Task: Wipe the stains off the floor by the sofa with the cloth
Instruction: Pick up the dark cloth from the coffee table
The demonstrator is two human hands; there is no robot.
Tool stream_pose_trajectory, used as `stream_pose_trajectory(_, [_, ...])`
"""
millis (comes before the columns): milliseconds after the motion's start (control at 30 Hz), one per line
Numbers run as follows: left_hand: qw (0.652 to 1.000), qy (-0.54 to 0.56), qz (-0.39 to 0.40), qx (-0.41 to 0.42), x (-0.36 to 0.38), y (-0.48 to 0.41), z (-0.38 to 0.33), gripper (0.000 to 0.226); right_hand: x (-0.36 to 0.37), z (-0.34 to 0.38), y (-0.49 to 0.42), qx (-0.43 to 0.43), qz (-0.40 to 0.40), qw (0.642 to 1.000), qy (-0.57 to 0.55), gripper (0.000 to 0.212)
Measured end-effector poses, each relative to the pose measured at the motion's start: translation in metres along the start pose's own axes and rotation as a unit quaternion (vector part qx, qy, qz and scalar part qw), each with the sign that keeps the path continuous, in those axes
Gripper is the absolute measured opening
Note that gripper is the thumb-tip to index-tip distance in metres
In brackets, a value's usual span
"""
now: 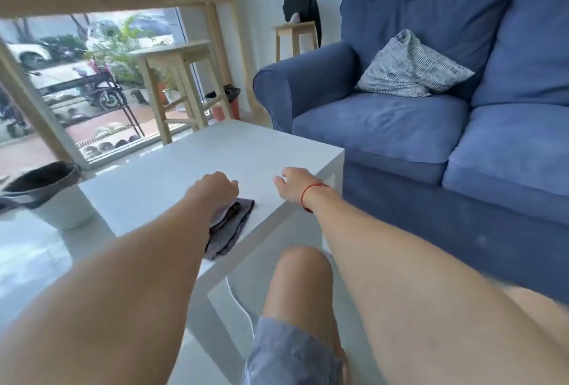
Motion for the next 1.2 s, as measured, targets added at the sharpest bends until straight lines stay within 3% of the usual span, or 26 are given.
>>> stream_pose_trajectory(133, [0.999,-0.004,0.011,-0.042,0.02,-0.002,0.053,0.049,0.04,0.035,0.006,-0.028,0.033,0.999,0.029,0.051])
stream_pose_trajectory(267, [0.995,-0.003,0.037,-0.09,0.04,-0.002,0.075,0.053,0.072,0.054,-0.001,0.004,0.013,0.996,0.092,0.077])
stream_pose_trajectory(367, [0.996,-0.018,-0.007,-0.088,0.036,-0.009,0.08,0.053,0.083,0.064,-0.003,0.027,-0.004,0.995,0.1,0.086])
stream_pose_trajectory(500, [0.998,-0.009,-0.014,-0.06,0.032,-0.017,0.077,0.045,0.091,0.067,-0.008,0.049,0.014,0.999,0.02,0.059])
stream_pose_trajectory(600, [0.998,0.031,-0.038,-0.029,0.031,-0.018,0.063,0.044,0.08,0.064,-0.008,0.082,0.011,0.982,-0.172,0.046])
stream_pose_trajectory(667, [0.994,0.083,-0.07,-0.002,0.024,-0.013,0.042,0.044,0.061,0.053,-0.007,0.101,-0.012,0.94,-0.325,0.042])
stream_pose_trajectory(767, [0.982,0.147,-0.108,0.041,0.011,-0.005,-0.009,0.044,0.023,0.018,-0.005,0.119,-0.093,0.895,-0.419,0.037])
stream_pose_trajectory(967, [0.952,0.237,-0.091,0.173,0.02,0.026,-0.156,0.039,-0.054,-0.097,0.025,0.204,-0.255,0.882,-0.341,0.037])
stream_pose_trajectory(1200, [0.934,0.25,0.017,0.253,0.105,0.065,-0.276,0.036,-0.069,-0.231,0.073,0.305,-0.284,0.868,-0.27,0.037])
Point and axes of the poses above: each hand's wrist, its own y-axis away from the middle knuckle, its own x-axis out of the palm, z = x × y, the point moved 5 cm from there along -y, towards the middle knuckle
